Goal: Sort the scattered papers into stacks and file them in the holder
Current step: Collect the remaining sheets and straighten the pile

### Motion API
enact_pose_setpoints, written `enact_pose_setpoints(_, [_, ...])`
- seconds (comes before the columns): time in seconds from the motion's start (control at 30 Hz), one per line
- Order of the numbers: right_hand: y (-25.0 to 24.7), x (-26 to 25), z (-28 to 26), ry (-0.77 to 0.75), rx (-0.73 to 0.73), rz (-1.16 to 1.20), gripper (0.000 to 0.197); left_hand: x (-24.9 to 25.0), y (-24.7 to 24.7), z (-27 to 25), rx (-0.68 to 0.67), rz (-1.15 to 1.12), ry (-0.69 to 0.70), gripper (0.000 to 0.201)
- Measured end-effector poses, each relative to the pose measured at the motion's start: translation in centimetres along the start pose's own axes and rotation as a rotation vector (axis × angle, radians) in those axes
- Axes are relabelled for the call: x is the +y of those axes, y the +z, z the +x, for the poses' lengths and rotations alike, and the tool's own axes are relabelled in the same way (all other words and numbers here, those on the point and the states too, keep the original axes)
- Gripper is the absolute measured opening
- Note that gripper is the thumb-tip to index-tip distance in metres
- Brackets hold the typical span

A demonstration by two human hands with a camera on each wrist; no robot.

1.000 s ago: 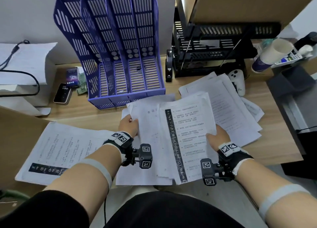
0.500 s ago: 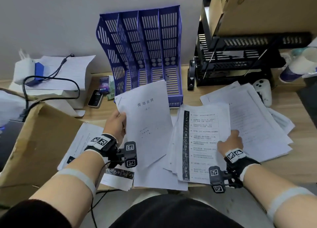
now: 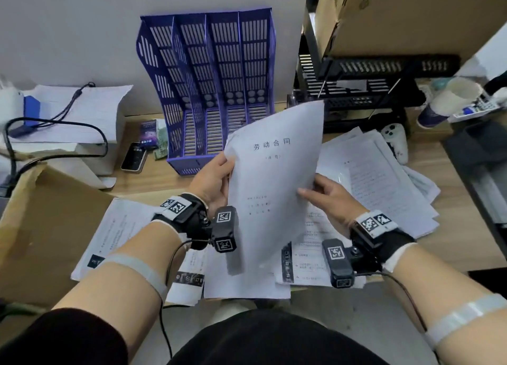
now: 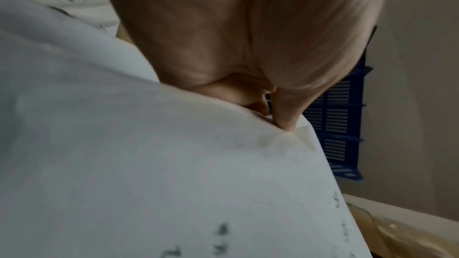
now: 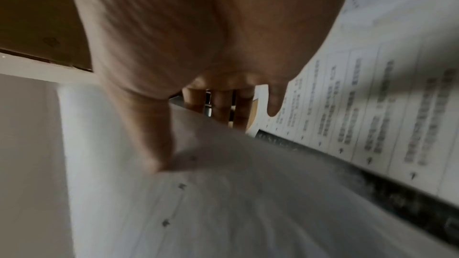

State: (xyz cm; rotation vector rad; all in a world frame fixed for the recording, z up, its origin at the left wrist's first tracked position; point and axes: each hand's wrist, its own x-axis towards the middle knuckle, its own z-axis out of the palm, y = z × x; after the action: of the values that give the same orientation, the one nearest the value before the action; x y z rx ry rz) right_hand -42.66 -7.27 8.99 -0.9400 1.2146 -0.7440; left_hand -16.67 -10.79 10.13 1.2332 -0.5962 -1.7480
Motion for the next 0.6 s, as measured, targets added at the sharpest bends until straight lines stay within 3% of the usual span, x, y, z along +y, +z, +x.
enact_pose_setpoints(0.07, [-1.9,0.9,-0.8,0.073,0.040,-0.031,0.027,-1.1,-0.6,0.3,0.099,0.130,-0.038,0.020])
enact_pose_setpoints(0.17, [-5.0,3.4,-1.4,0.131,0.221,-0.431,0.036,-3.3,-3.3,0.7,0.333,0.547,-0.081,0.011])
enact_pose_setpoints(0.23, [-6.4,5.1,-1.7,0.259,0.337,-0.603,0.045,-5.2,-5.7,0.6,0.405,0.810,-0.230,0.040])
enact_pose_setpoints(0.3, [-7.0,6.9,-2.1,0.389,0.404,-0.643,0.041,-7.8,-8.7,1.1,0.416,0.932,-0.319,0.064])
enact_pose_setpoints(0.37, [-6.8,8.1,-2.5,0.456,0.433,-0.678,0.038,-10.4,-10.9,1.9,0.418,0.990,-0.343,0.073])
enact_pose_setpoints(0.5, [-5.8,8.9,-2.5,0.540,0.446,-0.648,0.043,-9.7,-8.5,-0.1,0.427,0.935,-0.368,0.061])
enact_pose_setpoints(0.6, [-4.9,8.7,-2.2,0.576,0.463,-0.637,0.059,-9.5,-8.0,-0.6,0.408,0.946,-0.294,0.045])
